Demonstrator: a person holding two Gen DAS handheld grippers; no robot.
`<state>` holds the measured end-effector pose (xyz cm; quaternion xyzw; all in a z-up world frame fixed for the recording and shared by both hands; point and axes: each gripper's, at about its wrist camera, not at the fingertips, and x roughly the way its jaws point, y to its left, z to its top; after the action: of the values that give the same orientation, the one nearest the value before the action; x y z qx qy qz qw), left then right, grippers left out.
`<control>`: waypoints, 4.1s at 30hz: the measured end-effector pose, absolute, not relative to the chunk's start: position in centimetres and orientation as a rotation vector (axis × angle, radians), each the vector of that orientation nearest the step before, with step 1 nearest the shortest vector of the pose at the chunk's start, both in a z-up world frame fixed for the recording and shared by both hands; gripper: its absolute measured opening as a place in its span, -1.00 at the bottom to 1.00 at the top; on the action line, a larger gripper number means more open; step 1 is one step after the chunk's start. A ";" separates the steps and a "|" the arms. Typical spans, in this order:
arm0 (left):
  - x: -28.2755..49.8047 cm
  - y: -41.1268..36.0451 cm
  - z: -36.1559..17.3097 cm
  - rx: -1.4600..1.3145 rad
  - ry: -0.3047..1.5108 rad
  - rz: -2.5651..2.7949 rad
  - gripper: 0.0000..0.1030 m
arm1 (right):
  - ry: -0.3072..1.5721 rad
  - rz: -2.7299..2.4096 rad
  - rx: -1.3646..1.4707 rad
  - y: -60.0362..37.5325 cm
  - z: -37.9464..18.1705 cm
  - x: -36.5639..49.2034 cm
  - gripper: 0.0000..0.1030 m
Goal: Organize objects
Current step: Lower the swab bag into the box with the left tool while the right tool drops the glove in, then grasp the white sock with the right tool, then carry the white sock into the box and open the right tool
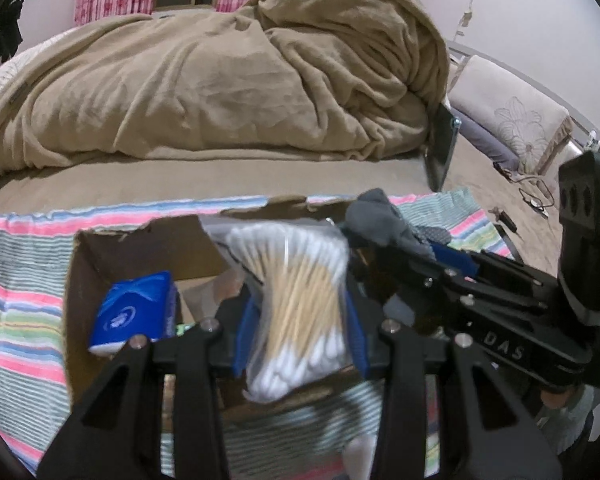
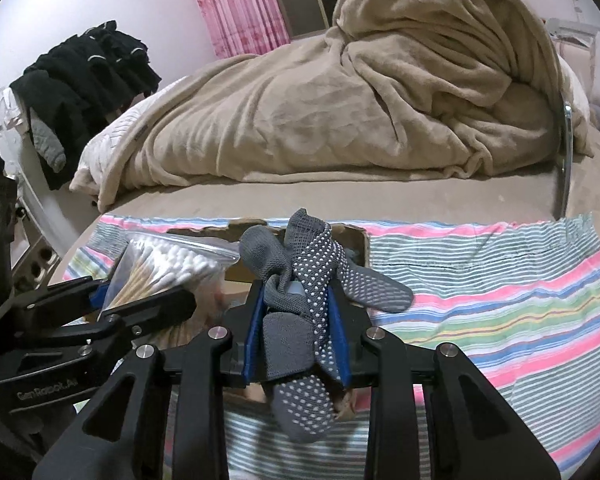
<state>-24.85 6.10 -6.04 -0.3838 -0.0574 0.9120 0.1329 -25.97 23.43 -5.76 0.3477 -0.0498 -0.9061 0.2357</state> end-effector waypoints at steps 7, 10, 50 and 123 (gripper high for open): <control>-26.5 7.2 -8.1 -1.202 -0.161 2.588 -0.21 | -0.174 -2.486 0.892 24.0 -5.7 -25.7 0.01; -26.4 7.7 -8.6 -1.215 -0.134 2.589 -0.19 | -0.160 -2.525 0.859 24.1 -5.6 -25.2 0.01; -16.3 0.5 -4.6 -1.176 -0.242 2.733 0.44 | -0.147 -2.673 1.053 26.2 -7.0 -24.9 0.27; -11.5 -7.6 -4.5 -1.124 -0.210 2.913 0.58 | 0.086 -2.336 0.982 13.4 -1.8 -16.7 -0.20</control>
<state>-11.54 -7.56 -4.53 -0.3591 -0.0671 0.9309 0.0064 -16.75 13.38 -1.79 0.3694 0.0322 -0.8795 0.2983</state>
